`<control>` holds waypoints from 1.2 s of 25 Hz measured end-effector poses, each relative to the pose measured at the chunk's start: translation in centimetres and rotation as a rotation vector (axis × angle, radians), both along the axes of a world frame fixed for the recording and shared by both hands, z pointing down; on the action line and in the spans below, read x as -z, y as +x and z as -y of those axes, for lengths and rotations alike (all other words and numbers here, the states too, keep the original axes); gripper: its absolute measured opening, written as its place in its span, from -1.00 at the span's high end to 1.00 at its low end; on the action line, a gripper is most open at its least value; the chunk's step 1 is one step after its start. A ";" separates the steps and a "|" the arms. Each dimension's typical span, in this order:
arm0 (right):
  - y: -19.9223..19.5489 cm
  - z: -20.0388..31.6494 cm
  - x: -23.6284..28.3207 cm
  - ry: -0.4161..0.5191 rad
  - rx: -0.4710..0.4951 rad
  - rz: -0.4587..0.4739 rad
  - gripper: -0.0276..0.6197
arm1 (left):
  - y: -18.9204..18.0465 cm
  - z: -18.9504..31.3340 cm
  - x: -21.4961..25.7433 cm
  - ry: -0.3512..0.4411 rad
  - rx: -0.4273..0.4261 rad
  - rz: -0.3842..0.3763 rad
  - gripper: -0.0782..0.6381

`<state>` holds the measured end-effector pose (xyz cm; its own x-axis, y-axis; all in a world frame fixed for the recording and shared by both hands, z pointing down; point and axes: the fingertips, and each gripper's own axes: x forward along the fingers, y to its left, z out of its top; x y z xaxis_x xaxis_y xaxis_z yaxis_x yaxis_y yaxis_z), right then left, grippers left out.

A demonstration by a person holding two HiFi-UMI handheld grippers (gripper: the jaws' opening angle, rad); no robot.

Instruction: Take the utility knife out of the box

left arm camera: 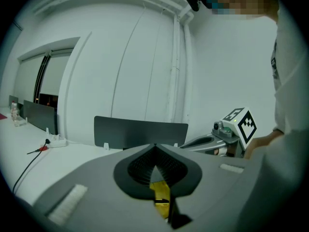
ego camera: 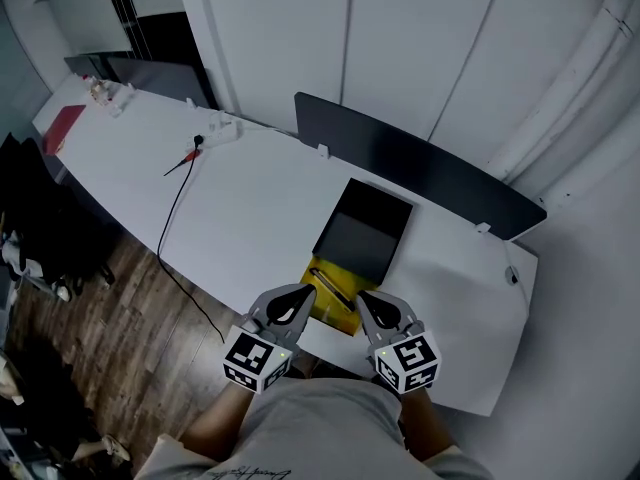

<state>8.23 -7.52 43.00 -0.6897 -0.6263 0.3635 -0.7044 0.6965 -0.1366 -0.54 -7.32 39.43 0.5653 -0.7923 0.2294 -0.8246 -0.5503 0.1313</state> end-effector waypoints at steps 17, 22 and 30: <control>-1.8 2.1 -1.6 -0.048 -0.044 -0.075 0.87 | -1.6 3.4 -1.3 -0.042 -0.088 0.011 0.78; -2.2 2.2 -3.1 -0.083 -0.059 -0.106 0.87 | -2.0 3.7 -2.5 -0.064 -0.113 0.011 0.78; -2.2 2.8 -6.0 -0.149 -0.047 -0.168 0.87 | -2.1 4.2 -5.2 -0.111 -0.142 0.026 0.78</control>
<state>6.03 -10.32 49.03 -0.5832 -0.5874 0.5612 -0.7572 0.6433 -0.1135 -2.64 -11.48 44.60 0.6622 -0.6742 0.3270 -0.7437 -0.6447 0.1769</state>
